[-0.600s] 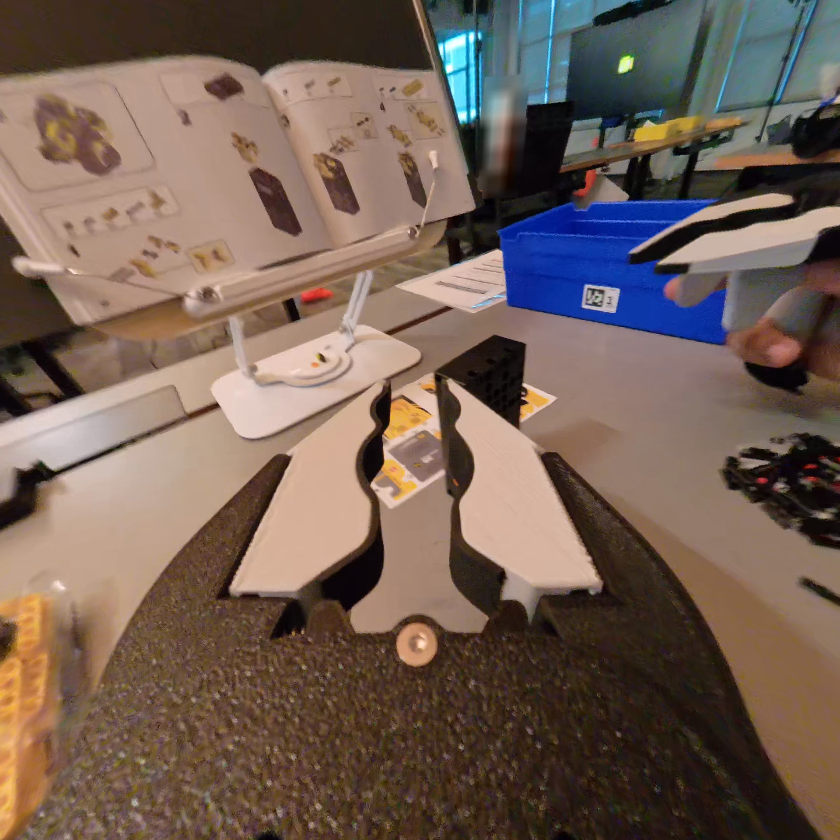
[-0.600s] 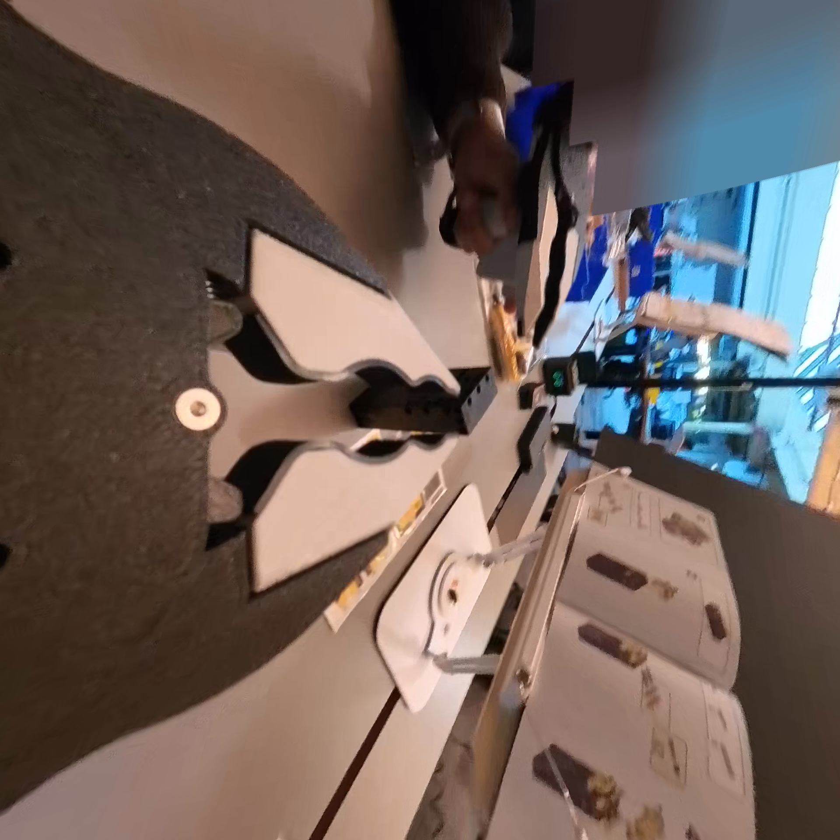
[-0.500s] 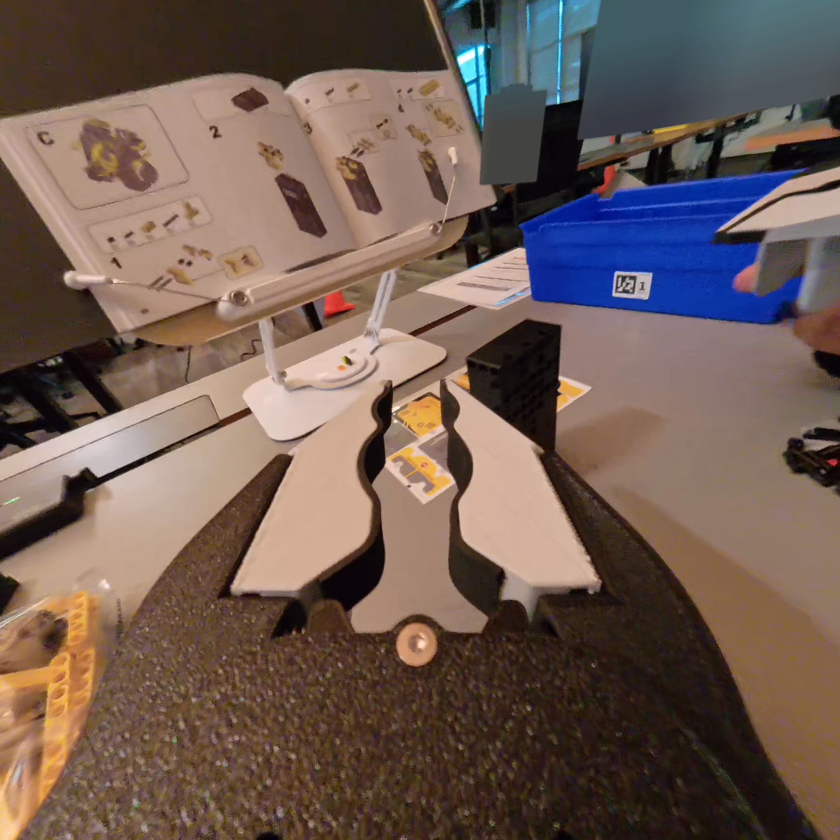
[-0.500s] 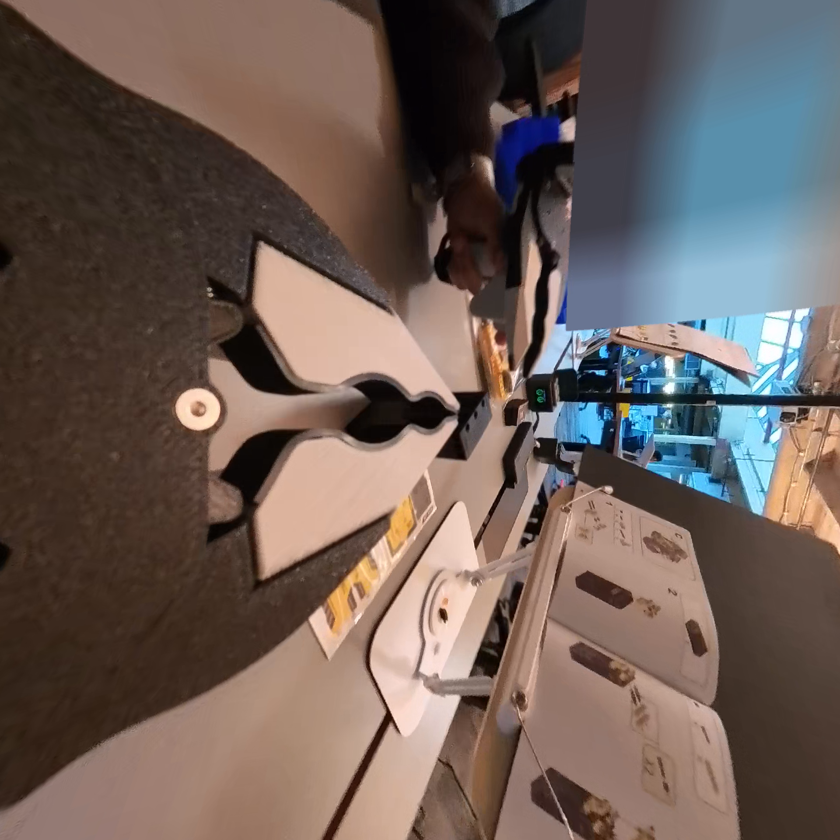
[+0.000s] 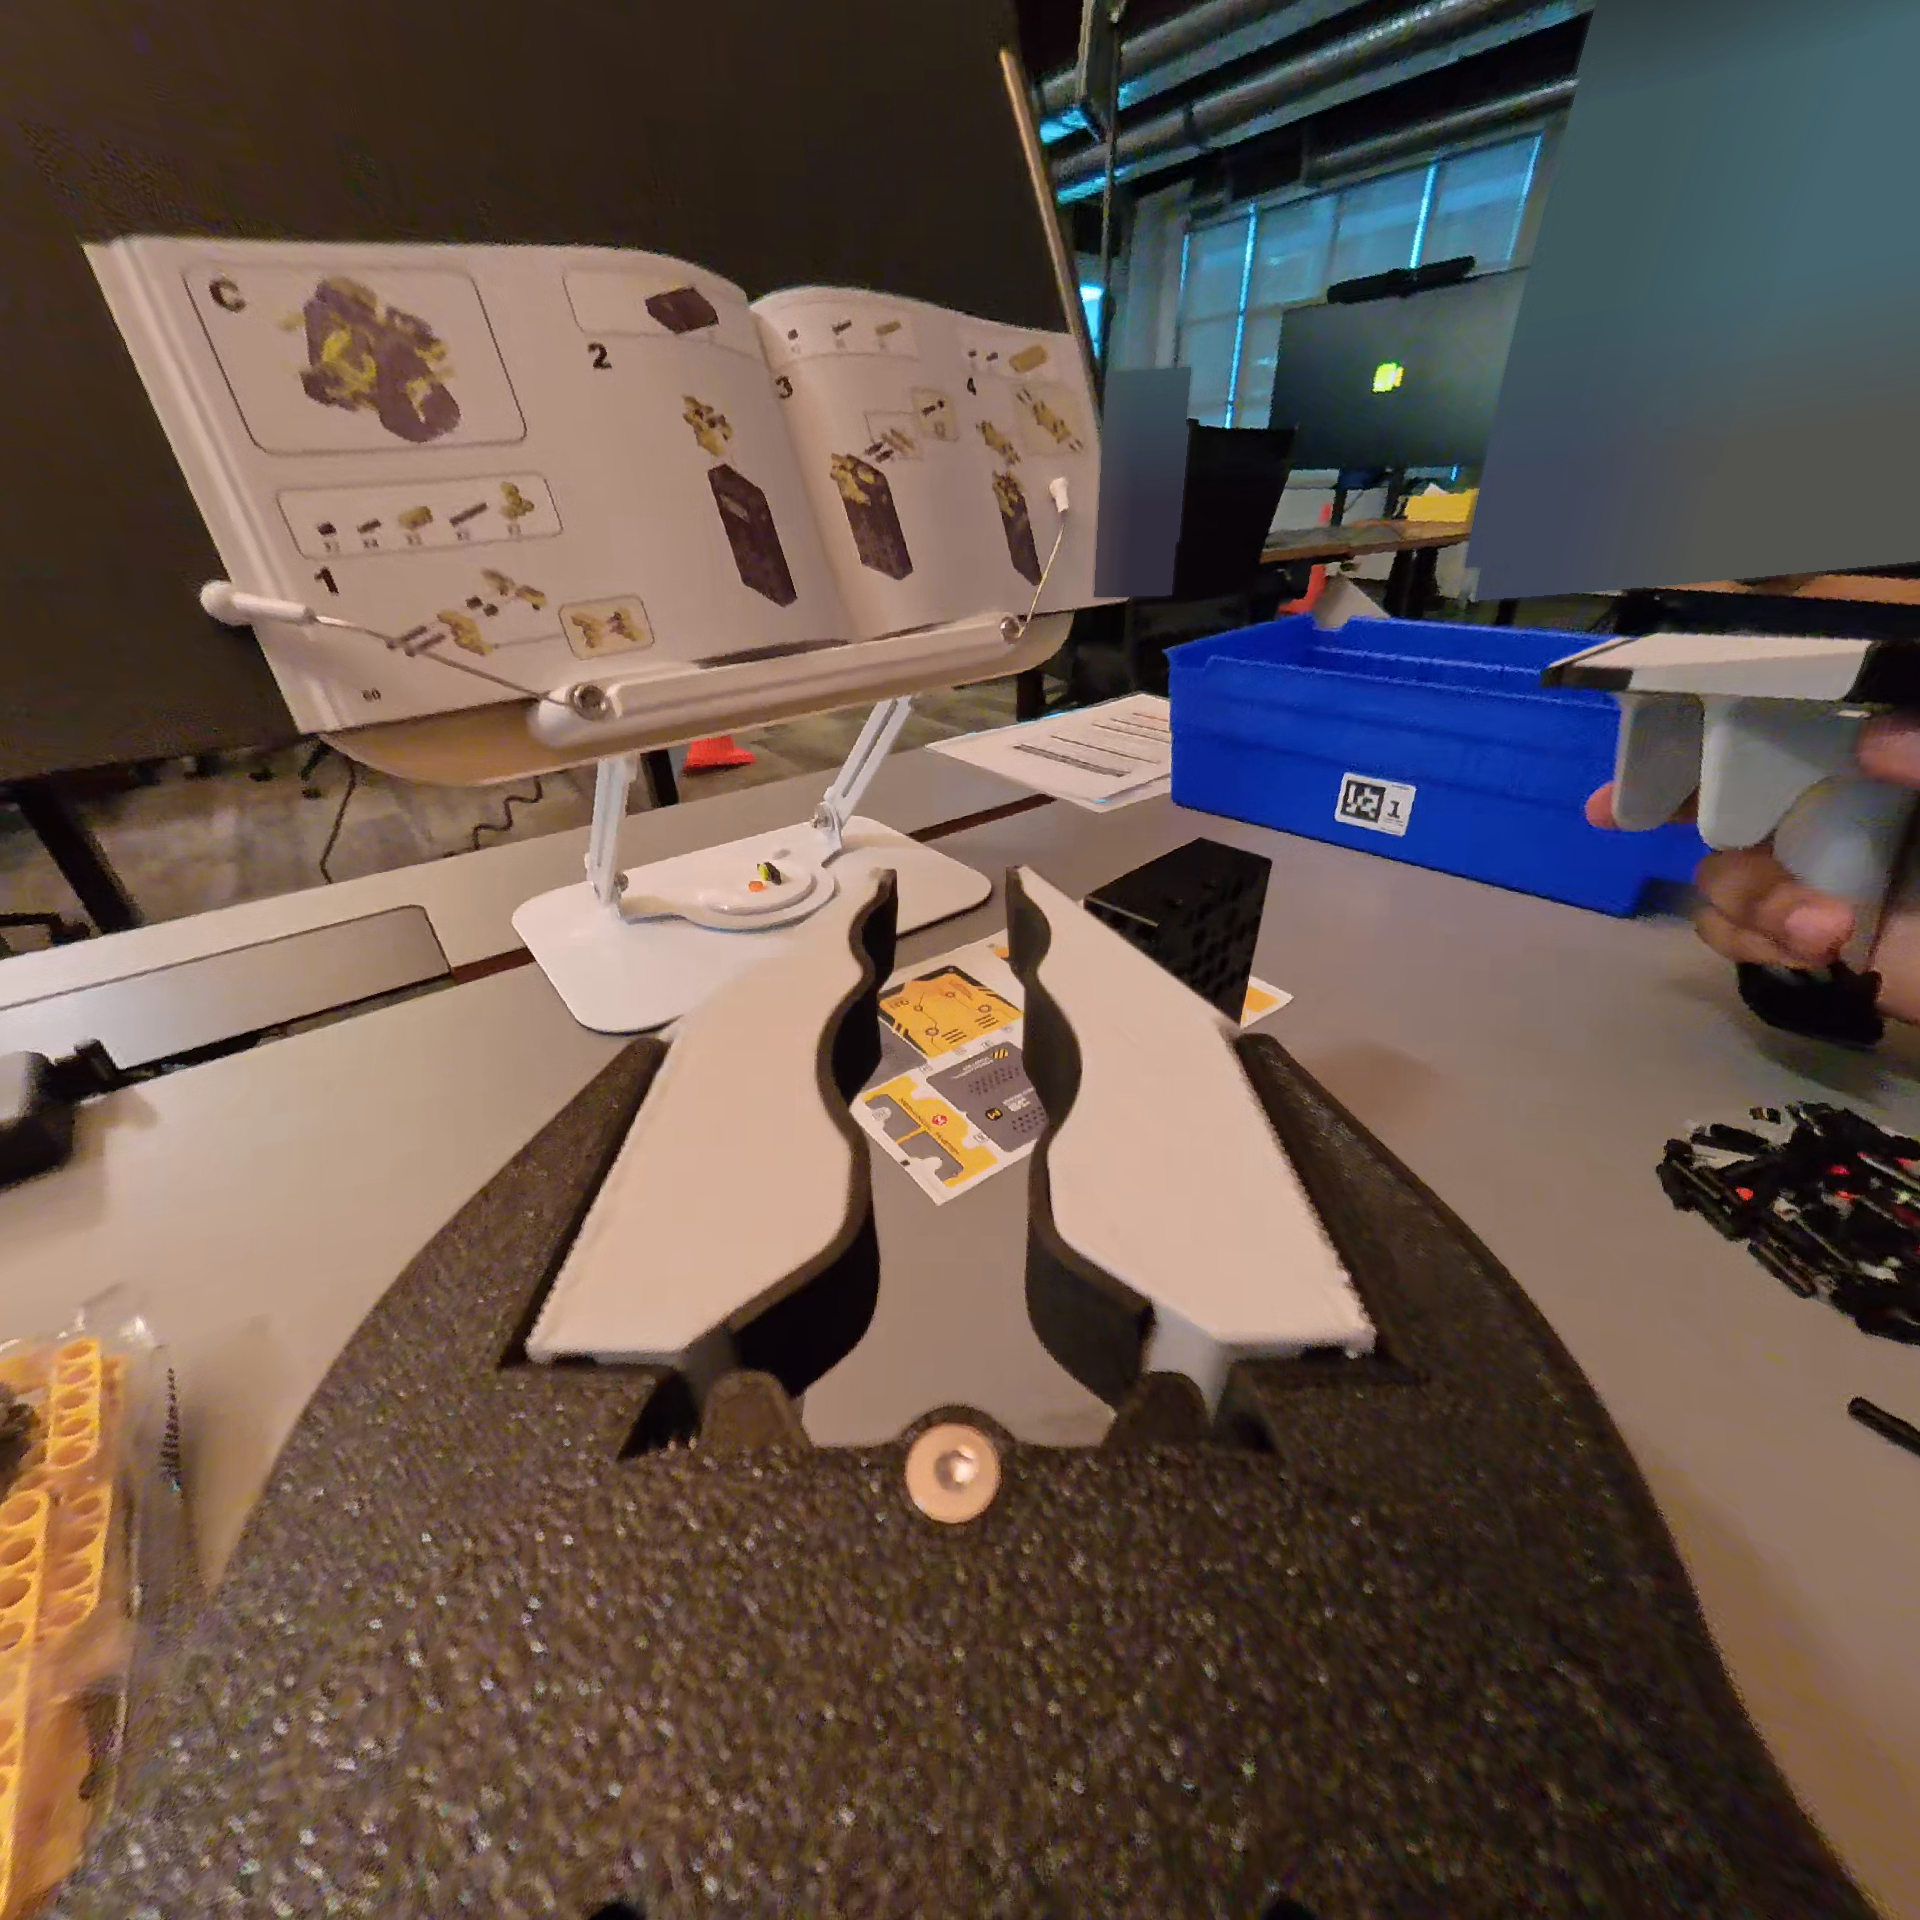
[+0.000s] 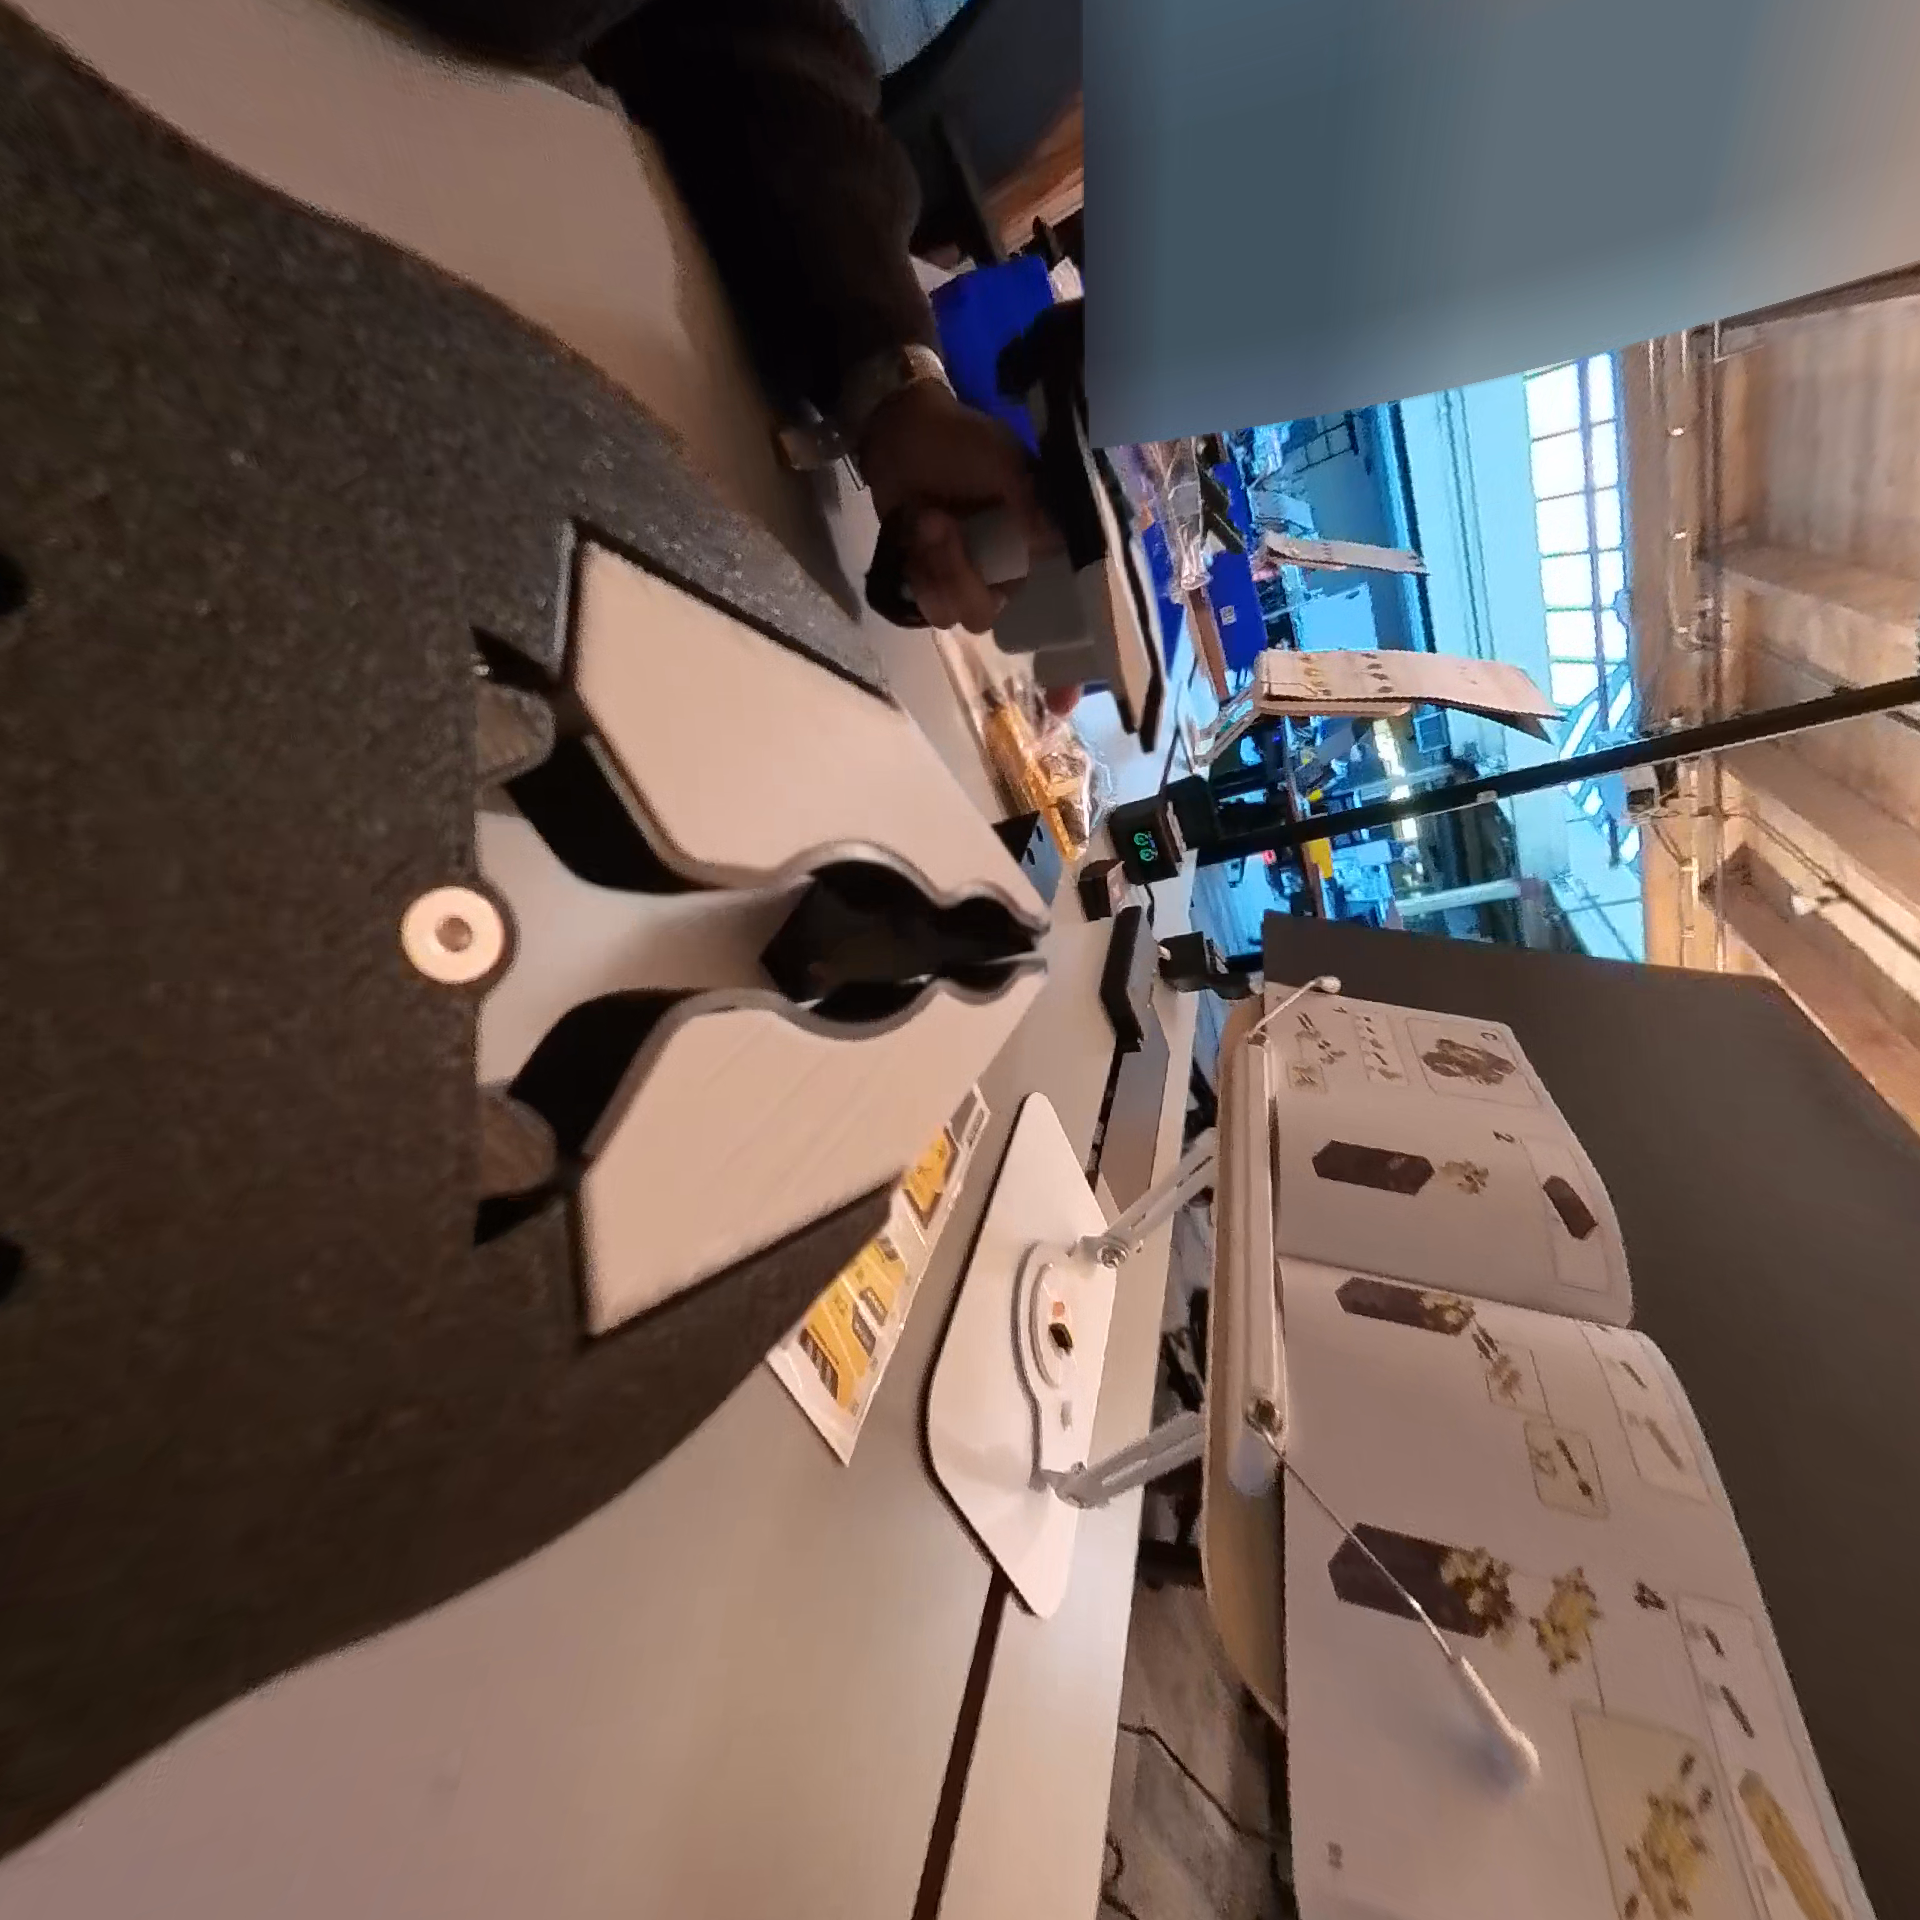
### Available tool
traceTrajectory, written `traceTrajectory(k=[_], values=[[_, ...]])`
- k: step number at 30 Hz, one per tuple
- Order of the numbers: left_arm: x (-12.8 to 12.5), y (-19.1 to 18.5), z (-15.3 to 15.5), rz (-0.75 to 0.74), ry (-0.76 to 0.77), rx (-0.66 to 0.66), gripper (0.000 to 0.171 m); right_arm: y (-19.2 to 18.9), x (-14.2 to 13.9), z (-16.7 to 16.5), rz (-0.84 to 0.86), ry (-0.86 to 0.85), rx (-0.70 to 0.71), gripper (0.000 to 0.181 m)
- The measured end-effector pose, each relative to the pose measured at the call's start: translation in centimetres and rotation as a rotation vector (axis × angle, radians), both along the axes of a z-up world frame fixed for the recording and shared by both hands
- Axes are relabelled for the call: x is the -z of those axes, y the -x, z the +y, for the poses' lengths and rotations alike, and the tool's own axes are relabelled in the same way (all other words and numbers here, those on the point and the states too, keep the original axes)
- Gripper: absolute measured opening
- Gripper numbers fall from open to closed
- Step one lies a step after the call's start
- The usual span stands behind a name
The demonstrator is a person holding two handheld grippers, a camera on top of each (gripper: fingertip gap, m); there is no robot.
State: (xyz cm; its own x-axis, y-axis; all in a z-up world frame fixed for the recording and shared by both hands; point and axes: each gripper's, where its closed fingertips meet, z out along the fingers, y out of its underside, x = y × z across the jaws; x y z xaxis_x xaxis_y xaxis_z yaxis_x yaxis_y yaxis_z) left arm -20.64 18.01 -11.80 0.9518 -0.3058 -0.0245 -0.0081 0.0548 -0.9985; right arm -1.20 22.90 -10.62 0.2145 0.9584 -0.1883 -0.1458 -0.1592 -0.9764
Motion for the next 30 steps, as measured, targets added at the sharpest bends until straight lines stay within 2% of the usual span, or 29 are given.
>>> traceTrajectory(k=[2, 8, 13, 17, 22, 30], values=[[-0.1, -0.3, -0.1, 0.016, -0.012, -0.004, 0.019, 0.7, 1.3, -0.2, -0.076, 0.024, -0.016, 0.018], [0.4, -2.1, -0.3, 0.048, 0.001, 0.033, 0.019, 2.1, 3.5, -0.9, -0.212, -0.054, -0.015, 0.018], [1.1, -2.8, -0.1, 0.096, 0.012, 0.028, 0.018, 2.1, 2.8, -1.4, -0.191, -0.063, -0.018, 0.018], [2.2, -2.9, 0.4, 0.080, 0.055, 0.042, 0.018, 2.2, 2.6, -1.8, -0.183, -0.050, -0.035, 0.018], [2.1, -2.4, 0.5, 0.060, 0.062, 0.020, 0.018, 2.4, 2.9, -2.2, -0.204, -0.064, -0.041, 0.018], [2.8, -1.5, 0.9, 0.018, 0.129, -0.001, 0.019, 1.5, 4.9, 0.3, -0.270, -0.054, 0.035, 0.018]])
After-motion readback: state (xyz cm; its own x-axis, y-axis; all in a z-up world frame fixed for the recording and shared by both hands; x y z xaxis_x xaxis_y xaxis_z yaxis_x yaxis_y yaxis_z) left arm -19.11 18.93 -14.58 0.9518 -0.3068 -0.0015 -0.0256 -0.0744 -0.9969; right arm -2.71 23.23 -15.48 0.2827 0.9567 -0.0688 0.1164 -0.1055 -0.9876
